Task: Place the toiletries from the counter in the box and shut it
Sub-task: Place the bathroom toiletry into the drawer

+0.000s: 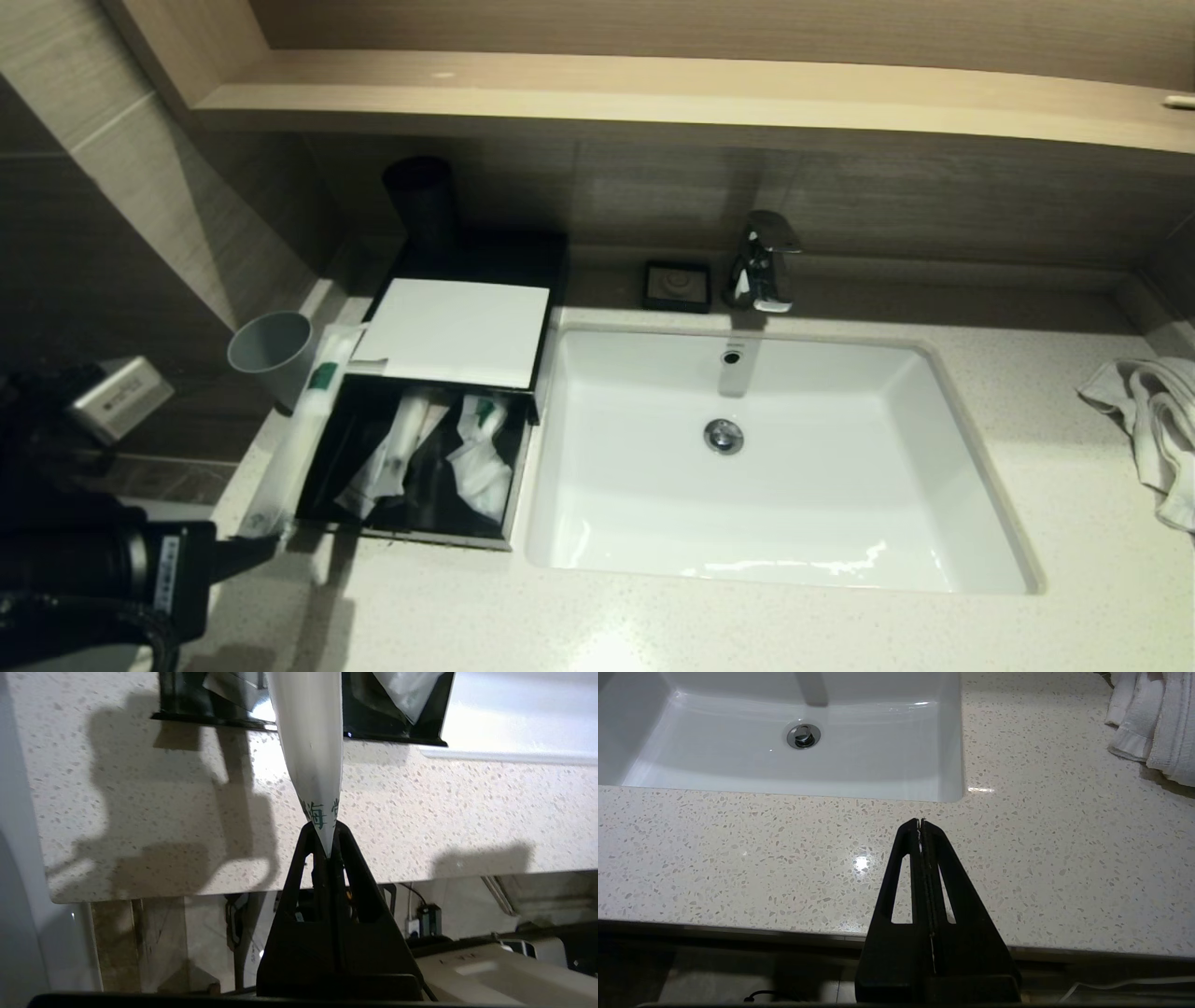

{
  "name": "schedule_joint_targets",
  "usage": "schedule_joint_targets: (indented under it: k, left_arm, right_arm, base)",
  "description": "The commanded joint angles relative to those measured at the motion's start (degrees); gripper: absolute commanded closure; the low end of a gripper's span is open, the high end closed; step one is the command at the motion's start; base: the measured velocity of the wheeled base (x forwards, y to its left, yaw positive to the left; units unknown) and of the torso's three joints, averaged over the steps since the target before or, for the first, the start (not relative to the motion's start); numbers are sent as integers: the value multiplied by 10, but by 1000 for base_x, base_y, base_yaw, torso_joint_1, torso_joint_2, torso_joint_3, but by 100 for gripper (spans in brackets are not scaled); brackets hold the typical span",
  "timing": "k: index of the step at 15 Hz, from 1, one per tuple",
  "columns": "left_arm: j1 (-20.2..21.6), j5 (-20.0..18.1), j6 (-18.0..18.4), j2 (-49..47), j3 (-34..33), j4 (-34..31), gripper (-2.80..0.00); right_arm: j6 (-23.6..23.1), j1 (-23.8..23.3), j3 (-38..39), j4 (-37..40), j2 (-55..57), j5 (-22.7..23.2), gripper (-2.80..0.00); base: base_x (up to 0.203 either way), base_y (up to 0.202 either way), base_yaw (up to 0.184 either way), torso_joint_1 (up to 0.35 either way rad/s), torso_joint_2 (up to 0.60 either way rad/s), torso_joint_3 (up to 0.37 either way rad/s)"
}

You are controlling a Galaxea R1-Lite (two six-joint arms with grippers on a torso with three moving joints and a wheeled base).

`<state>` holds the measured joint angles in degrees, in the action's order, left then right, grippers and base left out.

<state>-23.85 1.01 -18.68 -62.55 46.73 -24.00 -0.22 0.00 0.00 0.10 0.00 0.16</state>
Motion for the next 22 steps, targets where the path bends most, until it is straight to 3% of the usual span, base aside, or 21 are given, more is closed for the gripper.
schedule_joint_targets:
  k: [1, 10, 13, 22]
  left_arm:
    - [-4, -18, -2, -17, 37, -40, 0]
    - [-5, -23, -1, -62, 35, -57, 0]
    - [-7, -54, -1, -59, 37, -72, 0]
    - [-15, -64, 0, -88, 42, -69, 0]
  right_arm:
    - [0, -1, 0, 0, 0, 0, 0]
    - [0, 0, 0, -1, 0, 0, 0]
    - [0, 0, 0, 0, 0, 0, 0]
    - [0, 0, 0, 0, 0, -1, 0]
  base:
    - [0, 0, 0, 0, 0, 0]
    - [0, 0, 0, 0, 0, 0]
    - [0, 0, 0, 0, 0, 0]
    - [0, 0, 0, 0, 0, 0]
